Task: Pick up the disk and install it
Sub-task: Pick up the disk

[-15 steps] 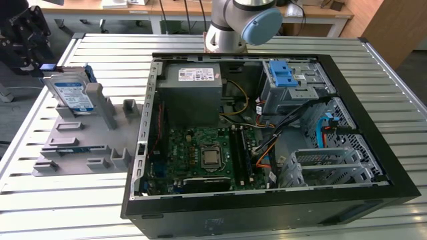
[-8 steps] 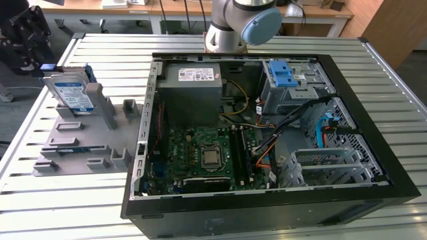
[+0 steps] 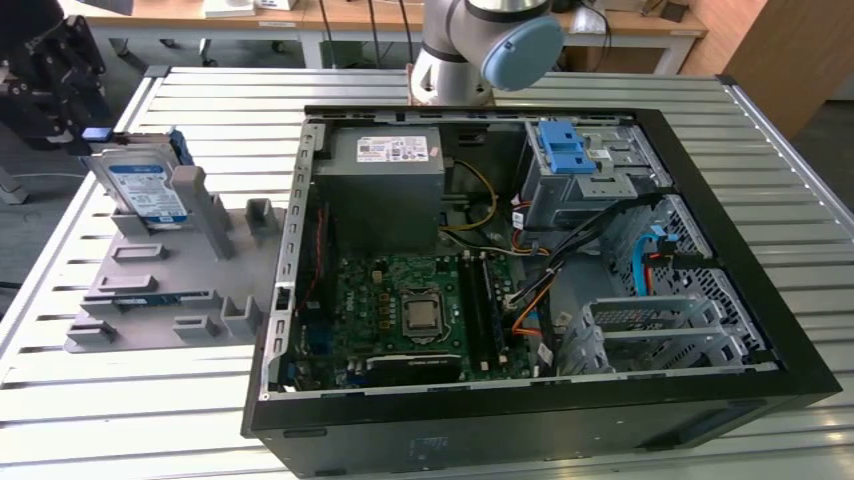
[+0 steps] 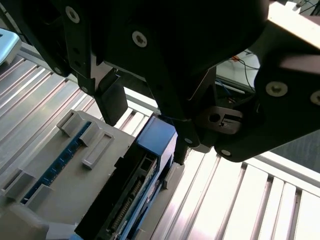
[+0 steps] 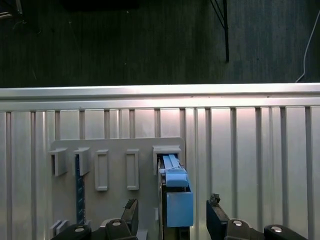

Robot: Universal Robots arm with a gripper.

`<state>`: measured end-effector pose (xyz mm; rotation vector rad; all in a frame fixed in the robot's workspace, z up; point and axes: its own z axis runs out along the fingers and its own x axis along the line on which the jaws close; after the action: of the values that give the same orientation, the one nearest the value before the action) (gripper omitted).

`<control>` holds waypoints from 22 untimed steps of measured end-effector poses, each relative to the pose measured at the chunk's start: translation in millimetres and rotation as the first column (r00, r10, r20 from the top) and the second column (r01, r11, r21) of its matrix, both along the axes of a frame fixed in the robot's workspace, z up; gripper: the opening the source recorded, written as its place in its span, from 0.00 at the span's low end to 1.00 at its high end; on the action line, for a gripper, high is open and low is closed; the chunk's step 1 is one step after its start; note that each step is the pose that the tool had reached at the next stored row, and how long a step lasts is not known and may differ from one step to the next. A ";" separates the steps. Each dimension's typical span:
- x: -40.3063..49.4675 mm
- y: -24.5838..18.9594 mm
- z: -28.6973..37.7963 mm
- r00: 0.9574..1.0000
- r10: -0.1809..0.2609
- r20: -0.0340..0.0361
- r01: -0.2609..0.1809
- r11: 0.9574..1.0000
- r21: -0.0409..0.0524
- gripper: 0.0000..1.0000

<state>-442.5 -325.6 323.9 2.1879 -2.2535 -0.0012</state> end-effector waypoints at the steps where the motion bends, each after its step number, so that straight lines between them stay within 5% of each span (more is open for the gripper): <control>1: -0.9 0.0 -1.8 1.000 0.000 0.000 0.000 1.000 0.000 0.65; 8: -1.5 0.0 -14.4 1.000 0.000 -0.003 0.000 1.000 0.000 0.65; 22: -1.5 0.0 -18.2 1.000 0.000 -0.005 0.000 1.000 0.000 0.48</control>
<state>-444.0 -325.6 305.7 2.1858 -2.2511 -0.0062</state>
